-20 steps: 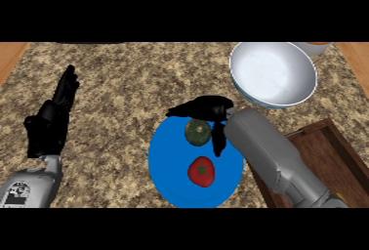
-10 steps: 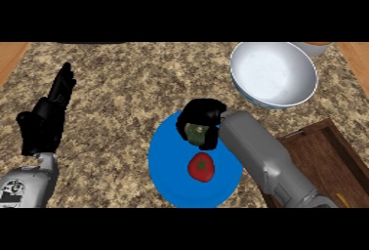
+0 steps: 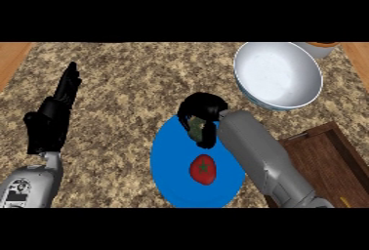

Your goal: Pick the squash from the plate and place it in the bowl

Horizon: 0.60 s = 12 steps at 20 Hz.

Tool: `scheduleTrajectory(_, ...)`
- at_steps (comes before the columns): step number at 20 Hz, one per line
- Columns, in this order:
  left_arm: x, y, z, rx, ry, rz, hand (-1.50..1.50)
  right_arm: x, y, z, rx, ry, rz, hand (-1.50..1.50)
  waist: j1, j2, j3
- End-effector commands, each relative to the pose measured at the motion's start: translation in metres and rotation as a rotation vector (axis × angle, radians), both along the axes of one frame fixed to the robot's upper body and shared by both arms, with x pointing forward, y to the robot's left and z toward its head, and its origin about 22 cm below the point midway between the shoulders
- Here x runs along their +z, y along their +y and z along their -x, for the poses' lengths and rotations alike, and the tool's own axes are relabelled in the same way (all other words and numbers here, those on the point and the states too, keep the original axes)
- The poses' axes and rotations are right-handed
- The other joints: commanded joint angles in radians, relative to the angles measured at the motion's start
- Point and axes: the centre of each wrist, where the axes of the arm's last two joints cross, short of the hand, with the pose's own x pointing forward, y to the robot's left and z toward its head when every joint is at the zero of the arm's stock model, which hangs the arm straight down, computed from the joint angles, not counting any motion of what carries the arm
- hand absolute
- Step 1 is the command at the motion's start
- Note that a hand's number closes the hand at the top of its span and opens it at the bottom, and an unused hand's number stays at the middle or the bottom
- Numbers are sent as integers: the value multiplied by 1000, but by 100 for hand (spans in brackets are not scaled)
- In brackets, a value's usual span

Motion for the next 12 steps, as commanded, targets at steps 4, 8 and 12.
scheduleTrajectory(4, 2, -7, -4, -46, -6, 0, 0, 16, -6, -14, -624, -10, 25, 150, 61, 2, -3)
scheduleTrajectory(8, 4, -26, -11, -92, -5, 1, 0, 55, 9, -21, -864, -78, -124, 150, 87, 2, 1)
scheduleTrajectory(12, -5, -31, -11, -102, 28, 8, 0, 107, 35, -21, -1020, -224, -334, 150, 106, -1, -1)
